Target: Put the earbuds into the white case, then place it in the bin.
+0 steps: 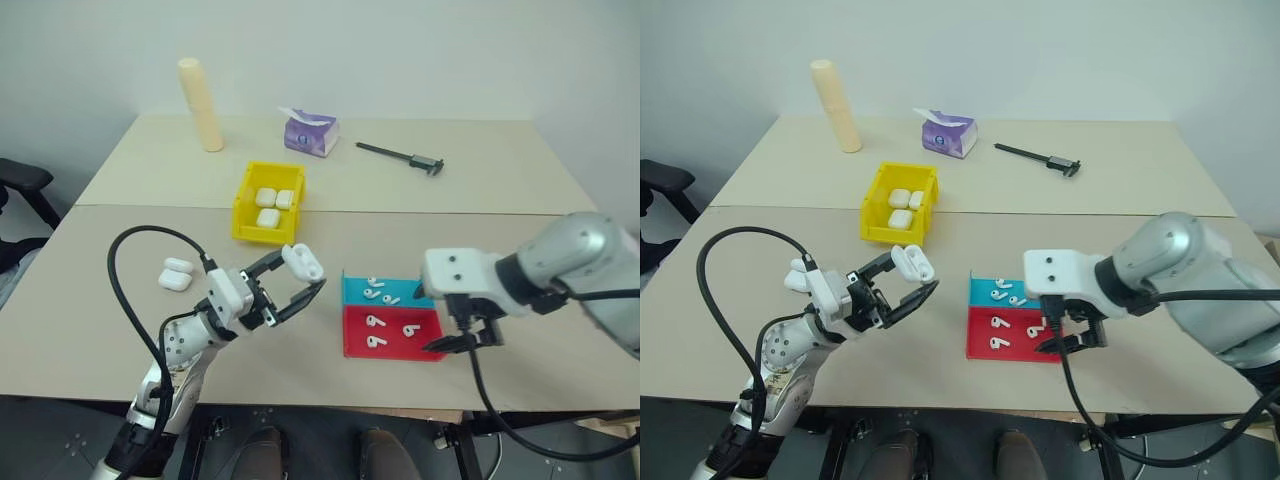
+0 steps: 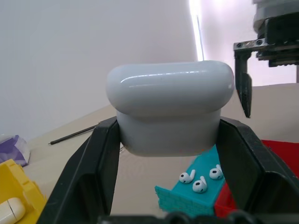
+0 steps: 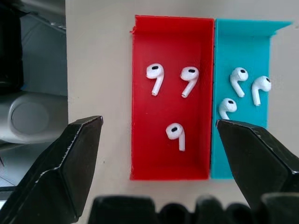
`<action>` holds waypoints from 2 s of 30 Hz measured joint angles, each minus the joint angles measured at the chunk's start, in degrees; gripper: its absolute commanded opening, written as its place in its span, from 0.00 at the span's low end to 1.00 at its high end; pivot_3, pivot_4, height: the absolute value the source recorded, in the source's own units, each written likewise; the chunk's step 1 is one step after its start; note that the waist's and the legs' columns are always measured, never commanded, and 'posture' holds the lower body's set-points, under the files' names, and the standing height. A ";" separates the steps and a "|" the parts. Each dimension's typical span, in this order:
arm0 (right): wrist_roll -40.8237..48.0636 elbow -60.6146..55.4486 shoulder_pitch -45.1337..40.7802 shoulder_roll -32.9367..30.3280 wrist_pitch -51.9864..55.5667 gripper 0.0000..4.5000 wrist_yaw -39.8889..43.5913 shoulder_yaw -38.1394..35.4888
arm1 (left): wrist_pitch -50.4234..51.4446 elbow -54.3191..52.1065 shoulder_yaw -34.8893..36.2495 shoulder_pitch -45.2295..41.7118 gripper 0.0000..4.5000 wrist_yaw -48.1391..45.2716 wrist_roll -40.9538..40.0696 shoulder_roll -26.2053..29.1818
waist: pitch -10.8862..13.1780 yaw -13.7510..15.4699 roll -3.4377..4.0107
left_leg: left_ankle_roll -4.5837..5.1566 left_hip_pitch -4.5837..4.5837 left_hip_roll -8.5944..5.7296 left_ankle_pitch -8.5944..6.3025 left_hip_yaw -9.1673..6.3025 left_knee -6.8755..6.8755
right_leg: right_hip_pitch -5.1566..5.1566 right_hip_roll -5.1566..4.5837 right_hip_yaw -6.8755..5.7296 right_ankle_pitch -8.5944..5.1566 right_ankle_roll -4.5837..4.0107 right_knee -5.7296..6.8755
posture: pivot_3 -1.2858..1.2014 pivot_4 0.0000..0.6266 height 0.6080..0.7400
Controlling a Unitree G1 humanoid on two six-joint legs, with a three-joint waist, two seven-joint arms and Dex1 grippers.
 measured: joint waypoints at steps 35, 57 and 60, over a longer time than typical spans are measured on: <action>-10.59 -2.50 -8.61 13.42 10.66 0.60 -13.81 25.60 | -0.81 -1.26 3.56 8.73 0.62 -1.46 6.20 -0.33 | -0.02 -1.26 0.02 | 0.04 -0.04 0.05 -0.02 -0.11 -0.01 | -0.03 0.02 -0.15 -0.01 -0.02 0.01 | 0.52 0.24 1.00; -13.43 1.09 -7.86 15.20 7.17 0.52 -14.06 27.46 | -0.81 -2.42 3.56 10.24 0.62 0.15 8.05 -0.58 | -0.02 -1.27 0.02 | 0.04 -0.04 0.06 -0.02 -0.11 -0.02 | -0.04 0.02 -0.16 -0.02 -0.03 0.01 | 0.52 0.24 1.00; -13.55 1.12 -7.56 15.35 6.54 0.52 -14.05 27.71 | -0.81 -2.42 3.55 10.32 0.62 0.39 8.40 -0.58 | -0.02 -1.27 0.02 | 0.04 -0.04 0.06 -0.02 -0.11 -0.02 | -0.04 0.02 -0.16 -0.02 -0.03 0.01 | 0.52 0.24 1.00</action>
